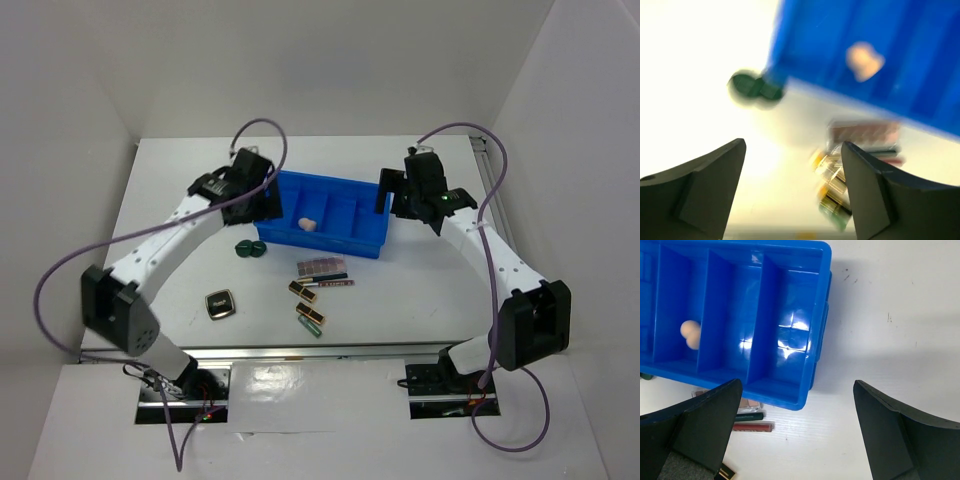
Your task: Organize the makeup
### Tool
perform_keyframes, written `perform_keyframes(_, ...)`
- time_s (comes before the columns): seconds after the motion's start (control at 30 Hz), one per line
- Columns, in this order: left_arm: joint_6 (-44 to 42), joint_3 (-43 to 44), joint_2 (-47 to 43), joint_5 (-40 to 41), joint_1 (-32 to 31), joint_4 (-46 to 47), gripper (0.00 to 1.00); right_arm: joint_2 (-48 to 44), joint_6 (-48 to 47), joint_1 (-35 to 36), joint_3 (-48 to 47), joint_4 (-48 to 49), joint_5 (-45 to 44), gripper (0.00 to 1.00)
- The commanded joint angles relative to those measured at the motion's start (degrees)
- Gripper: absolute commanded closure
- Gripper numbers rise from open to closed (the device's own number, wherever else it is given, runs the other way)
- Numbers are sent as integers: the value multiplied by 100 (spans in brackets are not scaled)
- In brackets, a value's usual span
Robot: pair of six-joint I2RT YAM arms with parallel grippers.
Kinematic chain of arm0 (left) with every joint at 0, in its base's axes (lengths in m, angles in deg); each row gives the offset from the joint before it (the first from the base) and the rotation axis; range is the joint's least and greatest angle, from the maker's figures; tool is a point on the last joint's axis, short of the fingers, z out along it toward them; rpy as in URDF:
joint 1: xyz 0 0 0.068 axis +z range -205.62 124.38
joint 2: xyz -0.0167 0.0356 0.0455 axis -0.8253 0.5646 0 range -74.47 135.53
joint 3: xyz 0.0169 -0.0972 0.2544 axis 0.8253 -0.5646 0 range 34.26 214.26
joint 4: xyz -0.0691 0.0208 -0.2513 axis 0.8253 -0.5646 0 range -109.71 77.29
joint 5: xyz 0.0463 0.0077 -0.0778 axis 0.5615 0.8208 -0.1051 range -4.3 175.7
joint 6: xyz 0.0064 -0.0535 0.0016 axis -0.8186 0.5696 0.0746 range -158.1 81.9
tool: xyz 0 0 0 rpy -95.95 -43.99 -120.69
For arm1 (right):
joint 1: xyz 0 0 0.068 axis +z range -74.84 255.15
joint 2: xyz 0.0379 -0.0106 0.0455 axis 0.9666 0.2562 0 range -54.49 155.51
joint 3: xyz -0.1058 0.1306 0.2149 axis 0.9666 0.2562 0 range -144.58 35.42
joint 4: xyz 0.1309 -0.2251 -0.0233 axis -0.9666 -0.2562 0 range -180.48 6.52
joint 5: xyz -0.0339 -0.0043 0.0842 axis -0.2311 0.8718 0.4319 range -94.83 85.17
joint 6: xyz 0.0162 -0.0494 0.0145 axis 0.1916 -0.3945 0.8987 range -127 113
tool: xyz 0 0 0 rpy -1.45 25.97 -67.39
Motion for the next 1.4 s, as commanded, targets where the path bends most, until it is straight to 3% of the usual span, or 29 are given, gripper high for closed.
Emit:
perform_keyframes(0.0, 1183, -1202, -1179, 851, -93, -1161, 8, 23, 58, -71, 55, 142, 82, 0)
perform_keyframes(0.13, 2710, -2266, -2235, 711, -93, -2023, 5, 164, 111, -124, -7, 143, 338, 0)
perform_keyframes(0.27, 2978, -3076, -2766, 439, -93, -1866, 3, 217, 111, -124, -60, 205, 408, 0)
perform_keyframes(0.43, 3145, -3515, -2441, 315, -93, -1743, 0, 217, 111, -124, -60, 205, 408, 0)
perform_keyframes(0.77, 2716, -4069, -2151, 429, 407, -926, 0, 217, 58, -124, -60, 205, 461, 0)
perform_keyframes(1.13, 2047, -4482, -1923, -18, 1137, -91, 0, 217, 5, -124, -60, 205, 461, 0)
perform_keyframes(1.37, 1809, -4694, -1633, -326, 1252, 444, 0, 217, 5, -124, -60, 205, 461, 0)
